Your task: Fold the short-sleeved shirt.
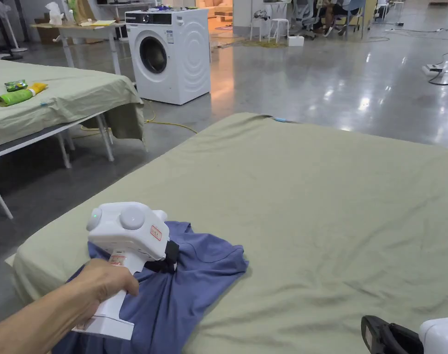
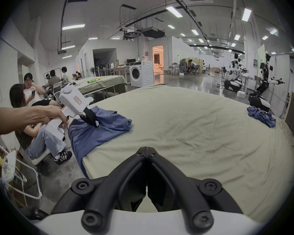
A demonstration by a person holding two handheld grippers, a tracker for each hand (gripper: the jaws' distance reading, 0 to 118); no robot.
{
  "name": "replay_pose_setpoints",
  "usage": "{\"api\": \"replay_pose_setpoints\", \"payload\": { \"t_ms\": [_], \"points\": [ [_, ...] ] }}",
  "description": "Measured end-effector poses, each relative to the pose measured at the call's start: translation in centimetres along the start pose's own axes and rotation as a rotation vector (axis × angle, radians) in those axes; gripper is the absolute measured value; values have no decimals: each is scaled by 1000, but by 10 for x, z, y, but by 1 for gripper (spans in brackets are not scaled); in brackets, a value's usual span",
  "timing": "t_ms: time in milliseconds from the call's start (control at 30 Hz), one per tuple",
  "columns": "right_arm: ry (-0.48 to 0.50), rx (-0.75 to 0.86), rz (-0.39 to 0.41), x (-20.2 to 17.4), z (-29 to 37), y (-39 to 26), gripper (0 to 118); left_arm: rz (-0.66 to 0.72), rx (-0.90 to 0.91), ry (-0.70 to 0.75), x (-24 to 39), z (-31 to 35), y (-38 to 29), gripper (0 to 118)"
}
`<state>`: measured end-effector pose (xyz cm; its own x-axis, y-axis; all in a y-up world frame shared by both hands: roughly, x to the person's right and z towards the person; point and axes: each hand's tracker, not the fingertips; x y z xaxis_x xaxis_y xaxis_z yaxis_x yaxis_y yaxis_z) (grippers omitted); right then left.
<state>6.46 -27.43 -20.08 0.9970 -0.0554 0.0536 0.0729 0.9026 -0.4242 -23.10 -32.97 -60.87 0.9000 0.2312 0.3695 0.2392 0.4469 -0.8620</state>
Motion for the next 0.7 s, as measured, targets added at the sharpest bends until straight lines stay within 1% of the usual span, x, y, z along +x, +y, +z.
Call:
{"api": "replay_pose_setpoints", "payload": {
  "t_ms": [33,67,100,167,233,300,333,400,533,600,633,667,700],
  "points": [
    [-10,7,-4,4,5,-1,2,13,17,-84,8,5,5,5],
    [-24,18,-13,9,11,-2,2,-15,58,-132,23,14,10,5],
    [-30,21,-29,15,16,-2,2,-58,108,-133,56,28,6,5],
    [-39,37,-49,28,28,-3,2,-193,126,-221,113,44,19,5],
    [-83,70,-79,42,43,-2,2,-268,192,-314,174,56,24,5],
    [-115,108,-135,60,64,-2,2,-328,179,-406,245,54,28,5],
    [-127,121,-150,66,74,0,2,-354,181,-450,278,50,26,5],
    [-164,138,-145,81,98,-1,2,-455,157,-518,350,39,14,5],
    [-299,172,-115,109,145,-8,2,-630,103,-666,487,20,-38,5],
    [-354,190,-138,128,169,-17,2,-779,106,-754,553,17,-79,5],
    [-385,206,-155,137,179,-23,2,-835,97,-806,577,14,-99,5],
    [-421,211,-172,145,190,-28,2,-871,59,-832,604,8,-121,5],
    [-447,202,-190,153,200,-33,2,-868,-6,-828,629,-1,-142,5]
  ]
}}
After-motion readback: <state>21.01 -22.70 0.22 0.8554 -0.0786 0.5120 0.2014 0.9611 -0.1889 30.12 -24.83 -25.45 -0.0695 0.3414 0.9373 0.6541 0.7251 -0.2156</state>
